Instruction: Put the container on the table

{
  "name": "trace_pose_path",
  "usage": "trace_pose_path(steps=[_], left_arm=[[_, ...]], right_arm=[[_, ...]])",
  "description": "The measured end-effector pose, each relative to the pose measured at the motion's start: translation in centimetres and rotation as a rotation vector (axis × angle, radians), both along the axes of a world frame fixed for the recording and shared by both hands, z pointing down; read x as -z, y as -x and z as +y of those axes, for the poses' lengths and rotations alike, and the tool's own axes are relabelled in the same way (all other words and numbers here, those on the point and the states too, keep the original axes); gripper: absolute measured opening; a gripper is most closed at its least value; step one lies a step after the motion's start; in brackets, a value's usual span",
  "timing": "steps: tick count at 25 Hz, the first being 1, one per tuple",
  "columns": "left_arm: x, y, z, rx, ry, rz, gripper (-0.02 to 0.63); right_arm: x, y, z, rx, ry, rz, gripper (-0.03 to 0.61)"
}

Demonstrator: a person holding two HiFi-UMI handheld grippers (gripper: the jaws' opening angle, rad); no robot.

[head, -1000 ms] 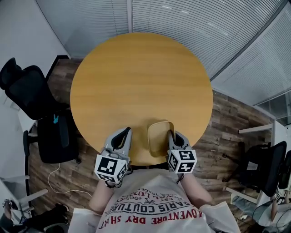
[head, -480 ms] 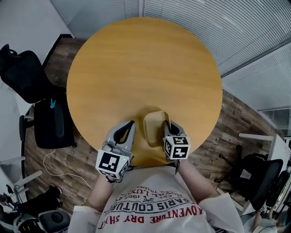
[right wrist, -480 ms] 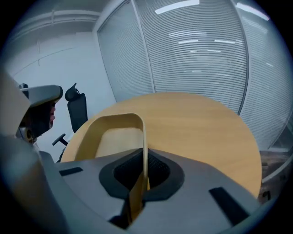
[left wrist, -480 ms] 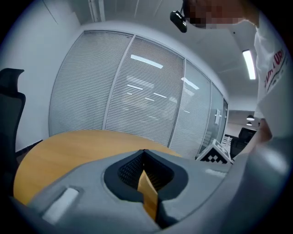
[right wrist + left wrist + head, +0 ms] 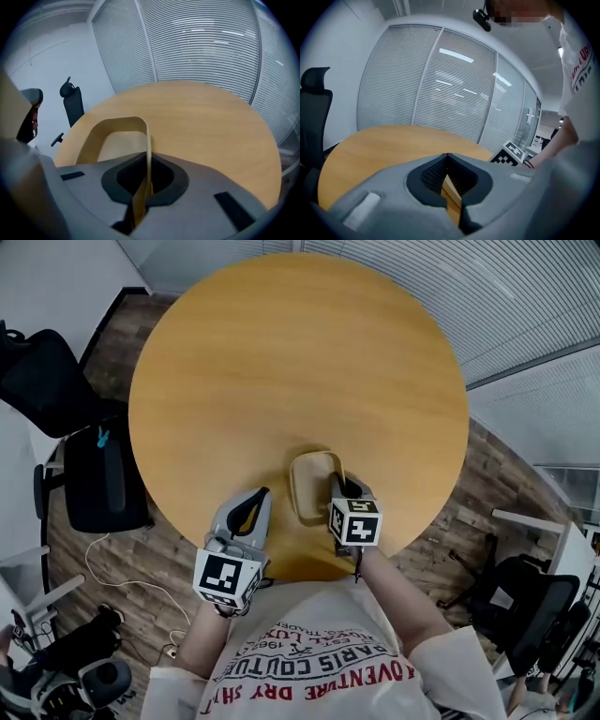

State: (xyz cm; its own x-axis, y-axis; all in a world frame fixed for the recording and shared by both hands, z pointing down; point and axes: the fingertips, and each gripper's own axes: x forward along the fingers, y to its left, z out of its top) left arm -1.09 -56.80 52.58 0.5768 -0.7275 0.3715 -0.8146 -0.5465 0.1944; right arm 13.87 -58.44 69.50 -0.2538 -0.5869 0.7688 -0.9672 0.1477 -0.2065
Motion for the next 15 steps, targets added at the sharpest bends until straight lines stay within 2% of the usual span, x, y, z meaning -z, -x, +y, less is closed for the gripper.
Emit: trace_pose_path(steps=[7,15], left_arm=[[-0.7,1.2,-0.6,0.023,0.029,0.001,-0.003],[-0.5,0.7,-0.3,-0.016,0.022,-0.007,-0.003]], right_arm=[[-1.7,-0.1,-0.1,-0.143,0.083,-0.09,0.012],[-1.7,0.1,-0.3,-0.165,0.102,-0.123,0.023]])
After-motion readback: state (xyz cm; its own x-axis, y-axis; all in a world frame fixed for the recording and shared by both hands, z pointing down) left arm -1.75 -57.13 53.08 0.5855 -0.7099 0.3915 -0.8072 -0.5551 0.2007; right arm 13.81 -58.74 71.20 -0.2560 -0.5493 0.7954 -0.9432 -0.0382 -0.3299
